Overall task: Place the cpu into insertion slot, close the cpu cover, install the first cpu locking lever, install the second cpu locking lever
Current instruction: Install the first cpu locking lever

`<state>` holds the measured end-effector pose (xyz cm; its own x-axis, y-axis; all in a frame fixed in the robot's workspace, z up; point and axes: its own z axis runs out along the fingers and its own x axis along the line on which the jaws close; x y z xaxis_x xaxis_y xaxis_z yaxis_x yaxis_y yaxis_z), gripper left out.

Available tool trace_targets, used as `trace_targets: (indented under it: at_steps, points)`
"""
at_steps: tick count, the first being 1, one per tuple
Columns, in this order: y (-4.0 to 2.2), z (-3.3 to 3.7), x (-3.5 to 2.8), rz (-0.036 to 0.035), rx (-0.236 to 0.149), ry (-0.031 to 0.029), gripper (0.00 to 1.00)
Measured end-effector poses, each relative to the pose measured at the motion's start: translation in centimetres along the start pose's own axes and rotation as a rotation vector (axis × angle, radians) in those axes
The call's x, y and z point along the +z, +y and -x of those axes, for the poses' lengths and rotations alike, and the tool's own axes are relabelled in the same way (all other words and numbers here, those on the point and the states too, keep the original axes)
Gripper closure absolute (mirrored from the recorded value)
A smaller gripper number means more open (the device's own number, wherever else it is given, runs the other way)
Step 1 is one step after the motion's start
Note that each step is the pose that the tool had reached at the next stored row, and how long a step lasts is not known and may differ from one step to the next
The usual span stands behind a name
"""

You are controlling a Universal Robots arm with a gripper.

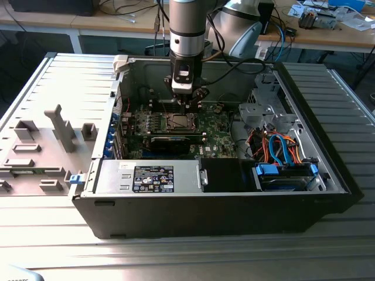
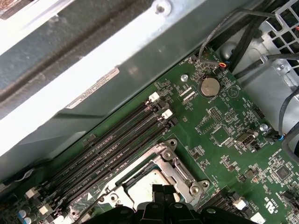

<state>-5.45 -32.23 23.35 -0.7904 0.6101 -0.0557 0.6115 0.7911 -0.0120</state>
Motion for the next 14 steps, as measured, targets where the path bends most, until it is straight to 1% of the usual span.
trace_targets:
  at_steps: [14]
  points:
    - [0.00,0.00,0.00,0.0019,-0.027,-0.0001,0.89]
